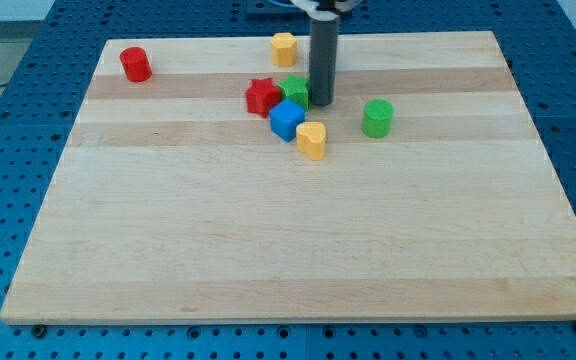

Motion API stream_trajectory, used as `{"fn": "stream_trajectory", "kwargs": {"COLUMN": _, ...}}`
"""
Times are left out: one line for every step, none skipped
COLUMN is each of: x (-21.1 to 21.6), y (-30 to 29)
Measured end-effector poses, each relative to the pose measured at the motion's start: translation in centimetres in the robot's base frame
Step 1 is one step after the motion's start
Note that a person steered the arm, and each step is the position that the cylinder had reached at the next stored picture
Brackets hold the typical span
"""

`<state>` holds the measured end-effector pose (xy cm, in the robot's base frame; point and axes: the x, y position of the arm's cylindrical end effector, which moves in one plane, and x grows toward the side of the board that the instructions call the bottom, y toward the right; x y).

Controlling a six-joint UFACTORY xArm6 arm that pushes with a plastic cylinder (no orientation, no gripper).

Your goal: Slide the green circle to the right side of the board

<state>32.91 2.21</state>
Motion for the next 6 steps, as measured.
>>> {"fn": "stream_trajectory", "kwargs": {"x": 3.2, "y": 0.8}}
{"fn": "stream_trajectory", "kwargs": {"x": 5.0, "y": 2.2}}
{"fn": "stream_trajectory", "kwargs": {"x": 4.9, "y": 7.1}}
{"fn": "stream_trajectory", "kwargs": {"x": 6.4, "y": 11.4}}
{"fn": "stream_trajectory", "kwargs": {"x": 4.3, "y": 14.2}}
{"fn": "stream_trajectory", "kwargs": {"x": 3.0, "y": 18.1}}
